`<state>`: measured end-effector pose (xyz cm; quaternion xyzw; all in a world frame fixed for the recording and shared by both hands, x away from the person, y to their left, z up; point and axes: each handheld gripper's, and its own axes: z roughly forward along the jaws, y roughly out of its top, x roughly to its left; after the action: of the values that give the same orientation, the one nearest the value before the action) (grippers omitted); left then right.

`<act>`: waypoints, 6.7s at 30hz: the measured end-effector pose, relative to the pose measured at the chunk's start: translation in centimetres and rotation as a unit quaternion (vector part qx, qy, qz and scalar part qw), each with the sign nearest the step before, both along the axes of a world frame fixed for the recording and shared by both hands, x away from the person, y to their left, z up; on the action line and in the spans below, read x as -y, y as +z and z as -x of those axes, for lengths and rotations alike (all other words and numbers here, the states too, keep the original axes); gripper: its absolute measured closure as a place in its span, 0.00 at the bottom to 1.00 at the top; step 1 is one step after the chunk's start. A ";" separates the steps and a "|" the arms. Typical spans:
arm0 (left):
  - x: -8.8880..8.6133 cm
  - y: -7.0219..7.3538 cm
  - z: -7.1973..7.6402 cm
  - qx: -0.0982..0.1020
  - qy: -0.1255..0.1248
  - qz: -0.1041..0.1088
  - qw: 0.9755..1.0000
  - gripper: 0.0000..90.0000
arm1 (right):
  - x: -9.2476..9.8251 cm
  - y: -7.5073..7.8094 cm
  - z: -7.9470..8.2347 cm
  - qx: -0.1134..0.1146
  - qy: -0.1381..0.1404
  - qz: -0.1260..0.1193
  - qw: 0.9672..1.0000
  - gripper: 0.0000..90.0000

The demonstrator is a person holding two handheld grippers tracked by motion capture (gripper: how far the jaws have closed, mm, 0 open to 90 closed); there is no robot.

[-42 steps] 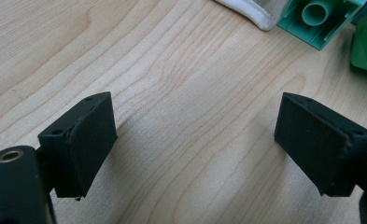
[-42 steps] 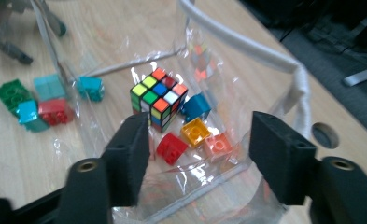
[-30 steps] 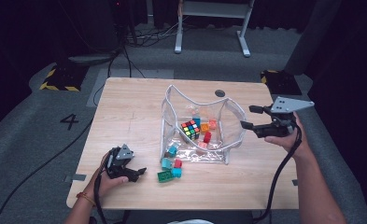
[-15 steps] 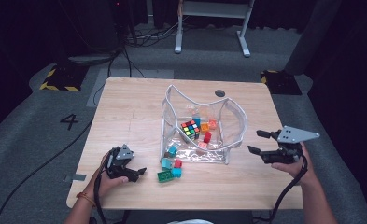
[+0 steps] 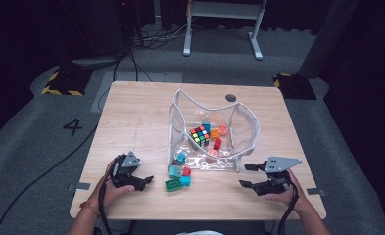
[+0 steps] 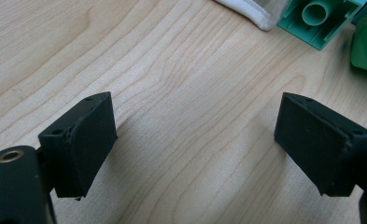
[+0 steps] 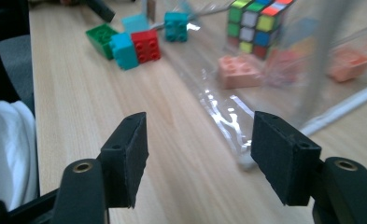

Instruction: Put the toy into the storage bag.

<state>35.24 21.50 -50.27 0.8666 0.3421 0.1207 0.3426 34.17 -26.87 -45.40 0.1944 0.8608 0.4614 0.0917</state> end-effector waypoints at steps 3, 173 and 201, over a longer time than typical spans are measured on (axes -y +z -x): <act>0.0 0.0 0.0 0.001 0.000 -0.001 1.000 0.14 | -1.4 -0.8 0.2 -0.008 0.016 0.009 1.000 0.43; 0.0 0.0 0.0 -0.002 0.001 0.000 1.000 0.14 | -11.6 13.7 -11.2 0.112 0.054 0.127 0.984 0.72; 0.0 0.0 -0.1 -0.001 -0.001 0.000 1.000 0.14 | -13.3 9.7 -14.7 0.034 0.049 0.345 0.937 0.72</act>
<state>35.32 21.47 -50.28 0.8670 0.3415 0.1195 0.3425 48.82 -13.61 -35.74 0.0924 0.9720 0.1461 0.1592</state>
